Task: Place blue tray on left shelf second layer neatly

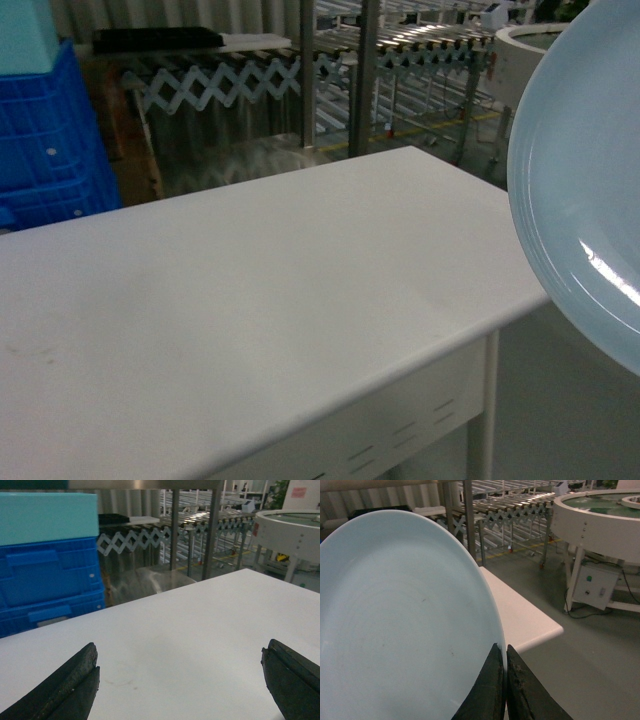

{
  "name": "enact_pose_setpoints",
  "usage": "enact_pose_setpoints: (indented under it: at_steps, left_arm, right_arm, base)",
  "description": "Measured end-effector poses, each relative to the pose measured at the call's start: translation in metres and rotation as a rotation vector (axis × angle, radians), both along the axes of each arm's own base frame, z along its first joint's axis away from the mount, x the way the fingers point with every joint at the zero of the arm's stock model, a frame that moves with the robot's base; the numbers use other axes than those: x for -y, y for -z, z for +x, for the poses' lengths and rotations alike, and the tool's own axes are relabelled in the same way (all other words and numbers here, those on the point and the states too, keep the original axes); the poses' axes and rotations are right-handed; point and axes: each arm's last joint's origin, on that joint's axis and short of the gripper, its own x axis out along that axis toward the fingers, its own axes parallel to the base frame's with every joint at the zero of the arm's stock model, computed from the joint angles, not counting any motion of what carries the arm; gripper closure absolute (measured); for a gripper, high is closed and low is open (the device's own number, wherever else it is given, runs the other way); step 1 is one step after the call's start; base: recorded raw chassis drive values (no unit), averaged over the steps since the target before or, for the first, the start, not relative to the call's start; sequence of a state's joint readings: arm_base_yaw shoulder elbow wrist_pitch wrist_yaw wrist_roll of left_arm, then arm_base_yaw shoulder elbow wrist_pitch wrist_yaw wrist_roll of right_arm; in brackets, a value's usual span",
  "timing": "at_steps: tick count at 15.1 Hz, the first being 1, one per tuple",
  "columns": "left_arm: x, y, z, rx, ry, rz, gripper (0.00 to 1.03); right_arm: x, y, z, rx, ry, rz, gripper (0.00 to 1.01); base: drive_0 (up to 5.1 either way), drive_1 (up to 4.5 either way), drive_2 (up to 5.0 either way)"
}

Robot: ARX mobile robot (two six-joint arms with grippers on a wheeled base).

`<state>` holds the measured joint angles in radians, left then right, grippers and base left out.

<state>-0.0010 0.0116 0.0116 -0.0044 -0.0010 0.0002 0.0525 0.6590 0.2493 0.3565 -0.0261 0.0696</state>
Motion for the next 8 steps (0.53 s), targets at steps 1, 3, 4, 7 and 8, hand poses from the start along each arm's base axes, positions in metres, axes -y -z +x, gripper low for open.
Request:
enact_pose_setpoints:
  at_steps: [1,3,4,7,8]
  left_arm:
    - [0.0,0.0,0.0,0.0,0.0,0.0,0.05]
    - [0.0,-0.0001,0.0,0.001,0.001,0.0,0.05]
    - [0.0,0.0001,0.0,-0.001,0.001,0.0,0.05]
    - [0.0,0.0001,0.0,-0.002,-0.001,0.0,0.05]
    - [0.0,-0.0001,0.0,0.001,-0.001,0.0,0.05]
  right_arm:
    - [0.0,-0.0002,0.0,0.002,0.0,0.0,0.99]
    - [0.0,0.0,0.0,0.0,0.0,0.0,0.99]
    - [0.0,0.0,0.0,0.0,0.0,0.0,0.99]
    - [0.0001,-0.0003,0.0,0.003,0.0,0.0,0.99]
    - [0.0001,0.0004,0.0,-0.004,0.001,0.0,0.99]
  base:
    - [3.6,-3.87,-3.9]
    - [3.5,-3.93,-3.9]
    - [3.5,-3.99,-4.0]
    - [3.5,-3.99,-4.0]
    - [3.5,-3.99,-4.0]
